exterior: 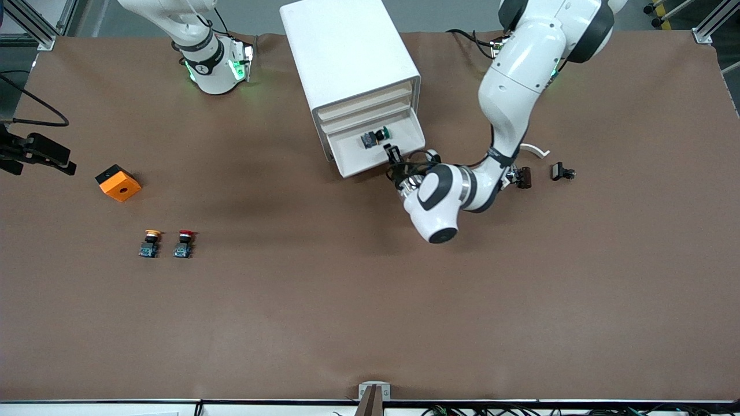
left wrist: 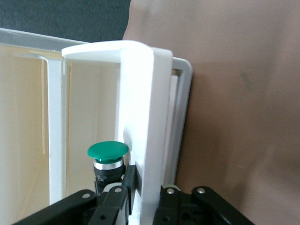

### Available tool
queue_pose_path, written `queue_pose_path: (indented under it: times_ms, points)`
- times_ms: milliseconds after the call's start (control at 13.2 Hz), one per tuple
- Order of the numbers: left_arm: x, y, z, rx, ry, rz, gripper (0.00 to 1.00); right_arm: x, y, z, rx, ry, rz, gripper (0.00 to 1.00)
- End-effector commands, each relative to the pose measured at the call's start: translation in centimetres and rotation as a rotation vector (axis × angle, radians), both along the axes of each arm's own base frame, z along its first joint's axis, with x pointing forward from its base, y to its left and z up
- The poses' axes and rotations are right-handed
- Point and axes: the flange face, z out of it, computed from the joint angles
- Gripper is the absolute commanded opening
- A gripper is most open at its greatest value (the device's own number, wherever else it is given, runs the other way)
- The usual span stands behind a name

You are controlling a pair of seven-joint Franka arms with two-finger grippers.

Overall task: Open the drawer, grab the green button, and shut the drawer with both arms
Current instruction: 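Grip the drawer handle and pull the drawer open with the left gripper, then release the handle with the left gripper while the right gripper reaches the drawer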

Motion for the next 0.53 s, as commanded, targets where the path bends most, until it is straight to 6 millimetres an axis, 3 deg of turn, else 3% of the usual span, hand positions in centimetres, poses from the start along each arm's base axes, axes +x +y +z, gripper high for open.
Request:
queue_pose_path:
  times_ms: [0, 151, 227, 303, 378, 454]
  points:
    - [3.5, 3.3, 0.5, 0.01, -0.024, 0.071, 0.0, 0.0, 1.9, 0.3, -0.004, 0.007, 0.004, 1.0]
    - [5.0, 4.9, 0.9, 0.004, -0.034, 0.104, 0.01, -0.4, 5.2, 0.1, -0.008, 0.037, -0.066, 1.0]
    - [5.2, 5.1, 0.9, 0.001, -0.038, 0.108, 0.19, -0.9, 7.1, -0.1, -0.014, 0.065, -0.102, 1.0]
    - [5.8, 5.7, 1.0, -0.008, -0.05, 0.114, 0.5, -1.3, 9.5, -0.3, -0.022, 0.083, -0.143, 1.0]
    - [6.1, 5.8, 1.3, -0.012, -0.059, 0.115, 1.0, -1.9, 12.2, -0.4, -0.033, 0.097, -0.186, 1.0]
    - [6.5, 6.3, 1.6, -0.009, -0.069, 0.119, 1.0, -2.7, 15.4, -0.5, -0.05, 0.113, -0.246, 1.0]
